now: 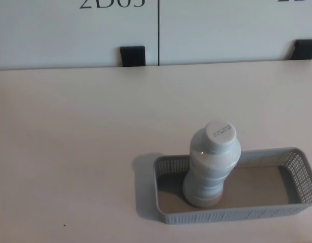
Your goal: The robot walk up to a desk on which a bottle is kept on the left hand side and a container is kept on the right hand side. The robot uses its left hand to pick up the bottle and places it in the container.
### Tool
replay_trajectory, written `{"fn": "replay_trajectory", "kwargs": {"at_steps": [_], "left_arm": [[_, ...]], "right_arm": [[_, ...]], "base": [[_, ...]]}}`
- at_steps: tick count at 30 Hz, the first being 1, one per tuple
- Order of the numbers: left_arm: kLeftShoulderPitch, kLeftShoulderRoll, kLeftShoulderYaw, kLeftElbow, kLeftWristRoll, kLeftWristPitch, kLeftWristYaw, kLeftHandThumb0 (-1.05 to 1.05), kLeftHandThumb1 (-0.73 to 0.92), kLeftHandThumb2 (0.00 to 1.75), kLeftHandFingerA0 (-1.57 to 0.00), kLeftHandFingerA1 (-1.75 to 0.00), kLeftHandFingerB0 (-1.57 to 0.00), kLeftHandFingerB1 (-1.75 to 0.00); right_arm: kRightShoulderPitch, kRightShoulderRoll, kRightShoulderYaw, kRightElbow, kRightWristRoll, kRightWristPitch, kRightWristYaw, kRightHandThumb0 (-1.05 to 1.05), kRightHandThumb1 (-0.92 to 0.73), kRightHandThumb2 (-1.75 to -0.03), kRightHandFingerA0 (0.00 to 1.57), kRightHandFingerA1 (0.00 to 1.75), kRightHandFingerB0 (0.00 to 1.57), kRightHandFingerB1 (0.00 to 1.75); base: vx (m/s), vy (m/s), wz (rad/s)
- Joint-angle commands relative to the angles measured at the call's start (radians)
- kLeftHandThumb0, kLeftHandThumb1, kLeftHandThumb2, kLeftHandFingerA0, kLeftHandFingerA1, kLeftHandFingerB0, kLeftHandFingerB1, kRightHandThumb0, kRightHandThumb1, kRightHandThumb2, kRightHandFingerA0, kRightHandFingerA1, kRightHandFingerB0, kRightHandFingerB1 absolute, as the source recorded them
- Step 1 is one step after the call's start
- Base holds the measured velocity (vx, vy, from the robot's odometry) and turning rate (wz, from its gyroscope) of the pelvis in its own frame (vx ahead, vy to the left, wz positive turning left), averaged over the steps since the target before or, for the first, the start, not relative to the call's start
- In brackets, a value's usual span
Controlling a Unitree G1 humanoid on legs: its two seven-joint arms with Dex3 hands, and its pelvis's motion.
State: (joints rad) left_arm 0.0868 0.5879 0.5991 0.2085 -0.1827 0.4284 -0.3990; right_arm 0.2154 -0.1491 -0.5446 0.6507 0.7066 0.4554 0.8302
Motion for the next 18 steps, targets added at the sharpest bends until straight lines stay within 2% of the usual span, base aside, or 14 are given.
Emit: {"fn": "replay_trajectory", "kwargs": {"at_steps": [1,2,3,5,6,7,8,9,10,11,12,18], "left_arm": [[0.311,0.035,0.24,0.901,-0.059,-0.477,0.199,-0.68,0.44,0.79,-0.16,-0.5,-0.12,-0.4],[0.311,0.035,0.24,0.901,-0.059,-0.477,0.199,-0.68,0.44,0.79,-0.16,-0.5,-0.12,-0.4],[0.346,0.02,0.194,0.9,-0.02,-0.497,0.223,-0.66,0.44,0.79,-0.24,-0.55,-0.17,-0.41],[0.354,0.016,0.181,0.903,-0.011,-0.503,0.229,-0.66,0.44,0.79,-0.24,-0.55,-0.17,-0.41],[0.359,-0.004,0.177,0.924,-0.018,-0.496,0.223,-0.46,0.54,0.56,-0.41,-0.57,-0.29,-0.34],[0.381,-0.02,0.11,0.943,0.035,-0.513,0.249,-0.54,0.62,0.59,-0.42,-0.56,-0.32,-0.35],[0.397,-0.03,0.061,0.957,0.074,-0.527,0.269,-0.54,0.62,0.59,-0.42,-0.56,-0.32,-0.35],[0.407,-0.043,0.012,0.97,0.111,-0.538,0.28,-0.58,0.47,0.82,-0.44,-0.67,-0.36,-0.49],[0.407,-0.043,0.012,0.97,0.111,-0.538,0.28,-0.58,0.47,0.82,-0.44,-0.67,-0.36,-0.49],[0.407,-0.051,-0.017,0.979,0.129,-0.543,0.272,-0.53,0.58,0.57,-0.41,-0.59,-0.37,-0.36],[0.401,-0.058,-0.023,0.988,0.122,-0.545,0.24,-0.58,0.46,0.8,-0.36,-0.56,-0.31,-0.47],[0.386,-0.062,-0.037,1.019,0.101,-0.562,0.201,-0.58,0.46,0.8,-0.36,-0.56,-0.31,-0.47]], "right_arm": [[0.015,-0.033,-0.012,0.077,-0.028,-0.064,0.016,-0.72,-0.44,-0.84,0.07,0.2,0.08,0.13],[0.015,-0.033,-0.012,0.077,-0.028,-0.064,0.016,-0.72,-0.44,-0.84,0.07,0.2,0.08,0.13],[0.015,-0.033,-0.014,0.079,-0.027,-0.062,0.01,-0.71,-0.44,-0.84,0.08,0.21,0.09,0.14],[0.013,-0.034,-0.015,0.082,-0.026,-0.062,0.008,-0.71,-0.44,-0.84,0.08,0.21,0.09,0.14],[0.013,-0.035,-0.015,0.08,-0.025,-0.059,0.006,-0.68,-0.42,-0.83,0.07,0.24,0.07,0.14],[0.014,-0.034,-0.015,0.077,-0.024,-0.054,0.004,-0.68,-0.42,-0.83,0.07,0.24,0.07,0.15],[0.015,-0.033,-0.014,0.075,-0.023,-0.051,0.003,-0.68,-0.42,-0.83,0.07,0.24,0.07,0.15],[0.016,-0.034,-0.013,0.076,-0.023,-0.052,0.006,-0.71,-0.43,-0.83,0.06,0.16,0.07,0.12],[0.016,-0.034,-0.013,0.076,-0.023,-0.052,0.006,-0.71,-0.43,-0.83,0.06,0.16,0.07,0.12],[0.016,-0.034,-0.012,0.077,-0.024,-0.054,0.01,-0.72,-0.44,-0.84,0.07,0.16,0.08,0.11],[0.017,-0.035,-0.011,0.082,-0.025,-0.056,0.013,-0.71,-0.44,-0.83,0.08,0.17,0.09,0.11],[0.016,-0.036,-0.009,0.086,-0.027,-0.058,0.014,-0.71,-0.44,-0.83,0.08,0.17,0.09,0.11]], "base": [[0.0,0.0,0.0],[0.0,0.0,0.0],[0.0,0.0,0.0],[0.0,0.0,0.0],[0.0,0.0,0.0],[0.0,0.0,0.0],[0.0,0.0,0.0],[0.0,0.0,0.0],[0.0,0.0,0.0],[0.0,0.0,0.0],[0.0,0.0,0.0],[0.0,0.0,0.0]]}}
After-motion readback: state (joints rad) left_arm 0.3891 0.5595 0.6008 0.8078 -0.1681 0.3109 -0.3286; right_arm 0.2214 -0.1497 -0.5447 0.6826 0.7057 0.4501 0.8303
